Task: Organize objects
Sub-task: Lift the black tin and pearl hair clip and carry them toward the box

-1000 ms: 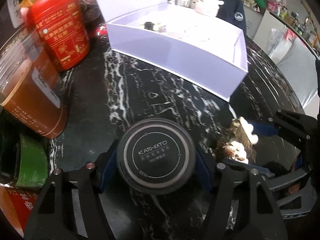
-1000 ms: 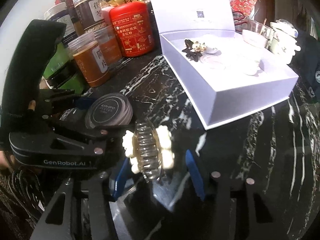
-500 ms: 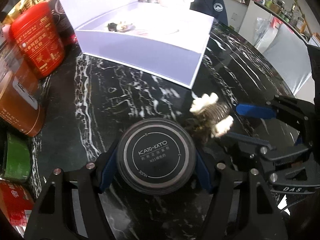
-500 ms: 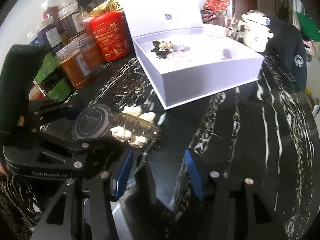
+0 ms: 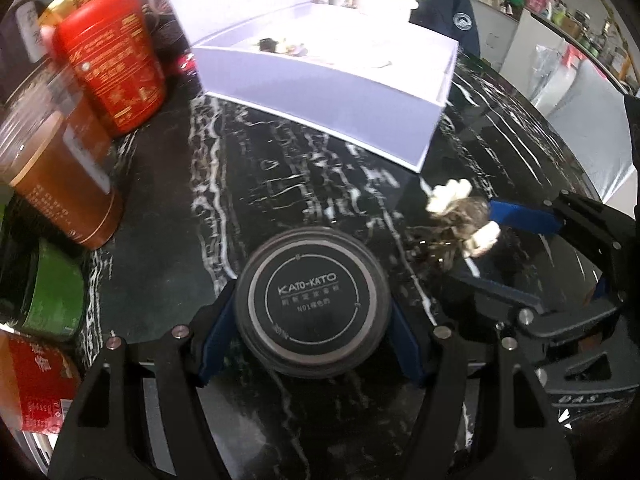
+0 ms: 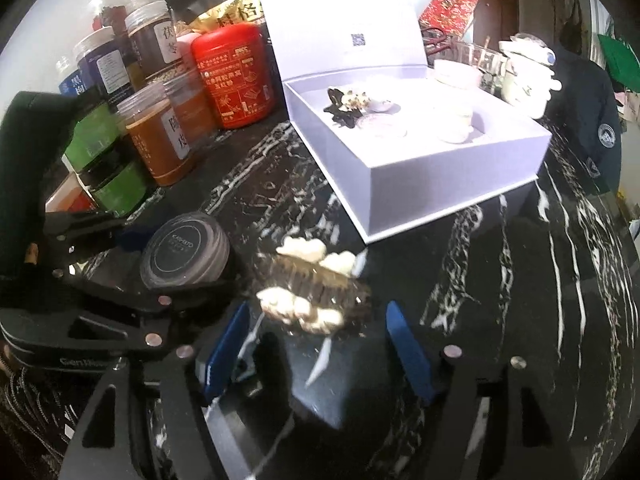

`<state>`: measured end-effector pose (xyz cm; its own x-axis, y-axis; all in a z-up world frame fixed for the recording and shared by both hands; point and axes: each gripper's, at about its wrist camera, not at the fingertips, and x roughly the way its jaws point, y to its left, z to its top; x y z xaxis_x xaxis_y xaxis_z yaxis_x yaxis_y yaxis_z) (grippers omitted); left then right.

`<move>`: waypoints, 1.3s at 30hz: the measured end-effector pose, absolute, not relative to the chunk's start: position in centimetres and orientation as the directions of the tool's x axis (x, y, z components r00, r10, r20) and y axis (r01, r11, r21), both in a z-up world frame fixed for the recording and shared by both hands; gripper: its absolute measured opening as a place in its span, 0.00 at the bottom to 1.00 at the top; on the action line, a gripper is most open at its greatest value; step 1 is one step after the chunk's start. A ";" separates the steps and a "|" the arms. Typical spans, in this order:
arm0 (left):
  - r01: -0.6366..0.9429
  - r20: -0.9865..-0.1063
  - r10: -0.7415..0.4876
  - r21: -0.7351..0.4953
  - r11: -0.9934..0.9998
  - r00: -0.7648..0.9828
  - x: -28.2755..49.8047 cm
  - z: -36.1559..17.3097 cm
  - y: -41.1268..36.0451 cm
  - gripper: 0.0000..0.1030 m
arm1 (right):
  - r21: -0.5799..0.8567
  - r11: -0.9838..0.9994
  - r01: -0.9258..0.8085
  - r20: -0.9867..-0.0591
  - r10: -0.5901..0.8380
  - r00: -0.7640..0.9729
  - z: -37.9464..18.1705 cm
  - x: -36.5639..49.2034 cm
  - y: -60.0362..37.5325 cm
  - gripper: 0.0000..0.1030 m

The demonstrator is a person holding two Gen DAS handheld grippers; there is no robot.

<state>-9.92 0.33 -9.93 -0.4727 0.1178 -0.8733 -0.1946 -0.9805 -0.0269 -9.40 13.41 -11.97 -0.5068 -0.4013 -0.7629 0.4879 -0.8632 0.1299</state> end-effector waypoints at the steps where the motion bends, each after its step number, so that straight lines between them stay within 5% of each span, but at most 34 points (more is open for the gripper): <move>1: -0.188 -0.874 0.118 -0.030 -0.982 -0.472 -9.9 -9.9 0.0 0.65 | 0.137 -0.861 0.490 -0.758 -0.410 -0.507 -11.9 -9.5 13.3 0.66; 4: -0.176 -0.873 0.122 -0.042 -0.983 -0.472 -9.9 -10.0 -0.6 0.66 | 0.149 -0.860 0.489 -0.756 -0.418 -0.505 -11.8 -9.7 13.4 0.51; 26: -0.236 -0.867 0.134 -0.020 -0.972 -0.480 -9.5 -10.0 1.8 0.66 | 0.092 -0.901 0.424 -0.774 -0.333 -0.539 -11.4 -7.7 17.6 0.52; 31: -0.250 -0.864 0.134 -0.009 -0.968 -0.486 -9.5 -10.0 2.5 0.66 | 0.108 -0.899 0.424 -0.778 -0.342 -0.527 -11.7 -8.1 17.2 0.60; 39: -0.246 -0.864 0.138 -0.017 -0.969 -0.484 -9.7 -10.2 2.4 0.75 | 0.122 -0.899 0.421 -0.779 -0.350 -0.521 -12.3 -8.5 16.8 0.62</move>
